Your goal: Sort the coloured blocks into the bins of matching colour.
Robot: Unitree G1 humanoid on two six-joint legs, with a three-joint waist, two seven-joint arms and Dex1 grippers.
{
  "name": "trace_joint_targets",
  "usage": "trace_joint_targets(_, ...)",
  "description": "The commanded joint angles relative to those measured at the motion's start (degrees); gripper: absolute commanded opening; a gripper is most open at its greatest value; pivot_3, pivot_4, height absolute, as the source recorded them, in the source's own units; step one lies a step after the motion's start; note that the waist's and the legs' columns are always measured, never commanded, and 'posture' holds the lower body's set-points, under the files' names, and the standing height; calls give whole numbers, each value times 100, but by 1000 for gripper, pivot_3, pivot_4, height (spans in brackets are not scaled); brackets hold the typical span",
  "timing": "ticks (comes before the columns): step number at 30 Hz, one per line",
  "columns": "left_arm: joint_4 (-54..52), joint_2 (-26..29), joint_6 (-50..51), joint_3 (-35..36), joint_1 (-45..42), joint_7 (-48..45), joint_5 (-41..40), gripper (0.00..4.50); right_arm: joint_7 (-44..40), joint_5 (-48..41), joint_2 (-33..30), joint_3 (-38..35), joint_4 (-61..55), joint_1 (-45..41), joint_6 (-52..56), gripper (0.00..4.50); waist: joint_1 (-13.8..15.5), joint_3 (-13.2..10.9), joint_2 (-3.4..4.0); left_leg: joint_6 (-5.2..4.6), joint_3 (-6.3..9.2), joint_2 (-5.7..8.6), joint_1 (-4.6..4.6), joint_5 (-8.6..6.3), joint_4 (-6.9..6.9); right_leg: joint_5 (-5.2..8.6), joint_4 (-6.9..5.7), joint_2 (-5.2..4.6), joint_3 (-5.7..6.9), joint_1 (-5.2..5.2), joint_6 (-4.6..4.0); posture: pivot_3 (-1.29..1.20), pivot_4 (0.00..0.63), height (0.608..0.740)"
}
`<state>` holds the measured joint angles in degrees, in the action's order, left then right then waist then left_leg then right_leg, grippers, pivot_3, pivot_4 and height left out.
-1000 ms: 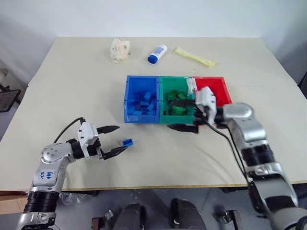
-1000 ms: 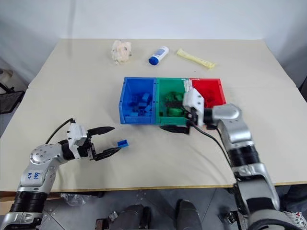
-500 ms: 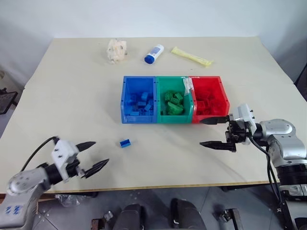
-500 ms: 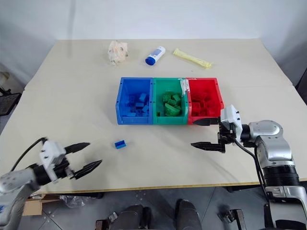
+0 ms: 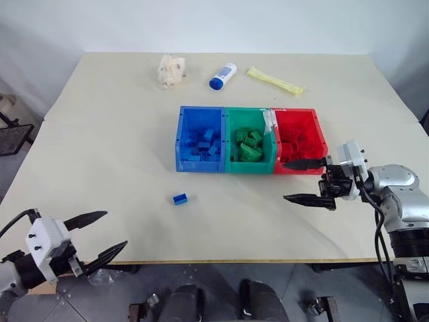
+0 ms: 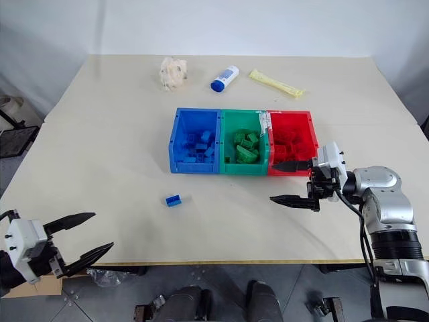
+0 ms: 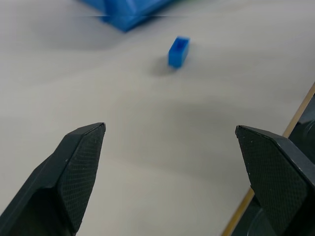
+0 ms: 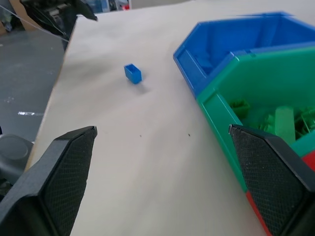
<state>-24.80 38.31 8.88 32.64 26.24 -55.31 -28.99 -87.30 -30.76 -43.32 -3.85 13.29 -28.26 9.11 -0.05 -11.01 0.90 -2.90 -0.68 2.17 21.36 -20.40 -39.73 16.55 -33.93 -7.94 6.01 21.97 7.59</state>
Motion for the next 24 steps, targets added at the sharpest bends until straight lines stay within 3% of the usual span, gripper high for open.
trace_joint_targets(1,-317,-149,135,-590,-349,448,181,4500,-405,-246,-253,-183,-445,216,91,4486,14,0,0,-1,1,0,0,1,2,0,-1,1,2,-1,0,0,150,740)
trace_joint_targets(6,230,-420,-4,-1628,-1362,919,810,4500,-308,-416,-386,-236,-868,556,221,4486,45,1,4,-5,6,3,-8,3,1,0,-6,3,9,-22,1,0,150,740)
trace_joint_targets(20,2738,-934,-1128,-3242,-3365,972,1979,4500,337,-881,-256,-558,-1825,1264,714,4486,159,2,5,-2,5,-3,-16,2,-13,-1,-11,22,10,-31,3,0,150,740)
trace_joint_targets(24,3194,-956,-1358,-3424,-3718,963,2085,3634,526,-874,-212,-609,-1907,1296,733,4500,181,6,11,-4,9,1,-17,3,-23,-2,-11,16,10,-37,4,0,150,740)
